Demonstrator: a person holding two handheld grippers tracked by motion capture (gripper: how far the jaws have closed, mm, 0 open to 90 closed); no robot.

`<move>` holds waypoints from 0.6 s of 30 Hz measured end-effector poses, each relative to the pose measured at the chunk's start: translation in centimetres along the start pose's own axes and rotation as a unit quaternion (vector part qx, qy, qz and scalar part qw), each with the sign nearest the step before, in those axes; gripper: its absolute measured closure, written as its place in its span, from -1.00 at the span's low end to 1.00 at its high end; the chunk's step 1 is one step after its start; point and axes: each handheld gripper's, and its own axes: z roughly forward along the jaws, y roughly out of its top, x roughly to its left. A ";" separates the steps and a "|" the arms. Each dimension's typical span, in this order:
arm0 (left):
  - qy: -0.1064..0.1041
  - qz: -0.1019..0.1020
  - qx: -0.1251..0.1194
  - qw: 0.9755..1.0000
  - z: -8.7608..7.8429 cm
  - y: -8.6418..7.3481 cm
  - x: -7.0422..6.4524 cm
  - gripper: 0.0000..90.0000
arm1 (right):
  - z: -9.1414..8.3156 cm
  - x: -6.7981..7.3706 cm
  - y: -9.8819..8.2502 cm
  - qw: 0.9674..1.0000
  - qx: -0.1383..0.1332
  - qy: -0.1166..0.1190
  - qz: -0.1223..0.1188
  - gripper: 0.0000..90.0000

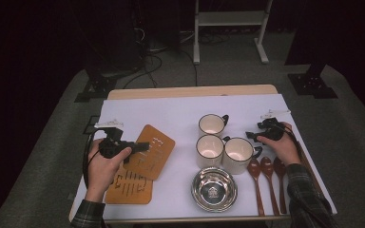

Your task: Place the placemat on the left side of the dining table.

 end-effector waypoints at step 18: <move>-0.001 0.002 -0.003 1.000 1.6 2.2 1.8 0.93 | 0.0 0.0 0.0 1.000 -0.001 0.000 0.000 -0.44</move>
